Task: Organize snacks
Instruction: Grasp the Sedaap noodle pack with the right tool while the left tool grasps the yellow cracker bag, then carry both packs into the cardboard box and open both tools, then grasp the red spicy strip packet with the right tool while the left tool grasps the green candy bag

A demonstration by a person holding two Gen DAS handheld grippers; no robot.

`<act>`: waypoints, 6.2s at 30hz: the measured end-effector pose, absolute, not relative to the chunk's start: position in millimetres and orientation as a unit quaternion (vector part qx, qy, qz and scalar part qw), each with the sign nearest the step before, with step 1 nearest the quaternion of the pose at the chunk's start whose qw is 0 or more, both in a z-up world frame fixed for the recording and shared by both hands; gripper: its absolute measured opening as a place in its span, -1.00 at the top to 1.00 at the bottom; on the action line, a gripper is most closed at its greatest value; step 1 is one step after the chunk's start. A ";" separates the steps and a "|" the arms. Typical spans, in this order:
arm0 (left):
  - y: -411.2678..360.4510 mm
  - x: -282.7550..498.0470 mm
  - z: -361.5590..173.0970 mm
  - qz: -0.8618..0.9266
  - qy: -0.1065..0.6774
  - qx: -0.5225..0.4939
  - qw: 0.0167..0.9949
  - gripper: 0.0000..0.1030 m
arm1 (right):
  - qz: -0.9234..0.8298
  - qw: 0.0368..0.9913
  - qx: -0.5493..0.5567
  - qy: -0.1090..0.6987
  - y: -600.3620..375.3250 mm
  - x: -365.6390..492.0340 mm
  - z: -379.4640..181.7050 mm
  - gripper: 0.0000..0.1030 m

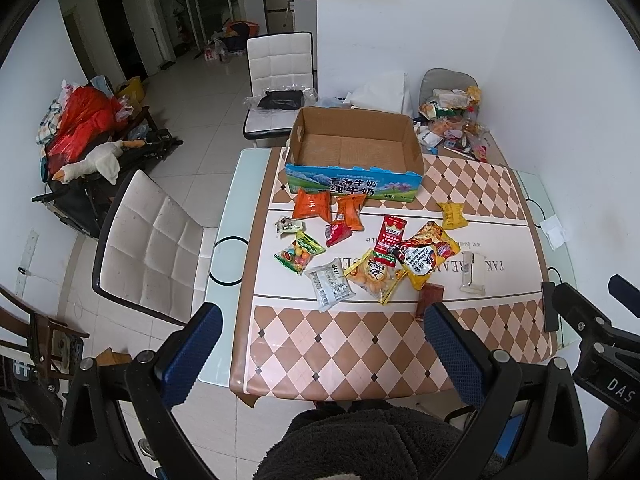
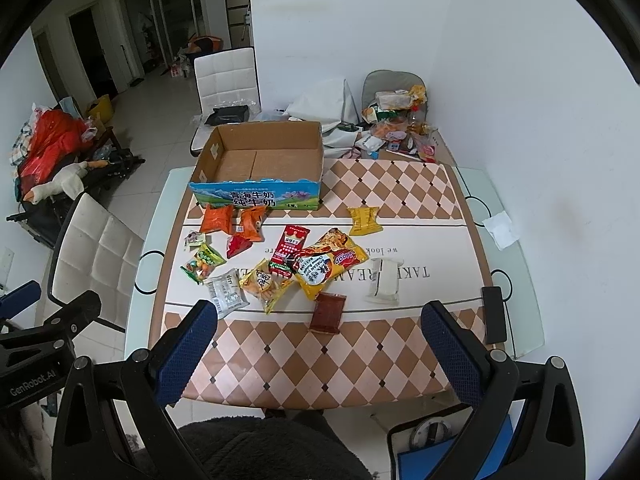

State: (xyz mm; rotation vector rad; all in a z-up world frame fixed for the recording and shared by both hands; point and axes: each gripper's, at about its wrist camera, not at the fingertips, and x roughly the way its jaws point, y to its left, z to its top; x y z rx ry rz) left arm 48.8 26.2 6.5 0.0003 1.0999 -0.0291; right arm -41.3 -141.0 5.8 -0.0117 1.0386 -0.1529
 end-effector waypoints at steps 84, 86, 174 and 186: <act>-133.3 180.6 -413.9 0.062 0.747 -0.036 0.661 0.24 | -0.065 0.631 0.086 0.769 -296.9 222.8 -440.7 -0.71; -138.9 179.2 -403.6 0.058 0.737 -0.022 0.673 0.24 | -0.053 0.635 0.089 0.765 -299.4 217.4 -435.1 -0.70; -27.9 476.5 -255.7 -0.025 0.576 0.033 0.816 -0.65 | -0.022 0.781 0.022 0.623 -209.7 479.6 -293.1 -0.90; -38.4 409.5 -192.9 -0.023 0.529 0.027 0.848 -0.65 | -0.010 0.815 0.033 0.579 -210.8 404.8 -213.8 -0.90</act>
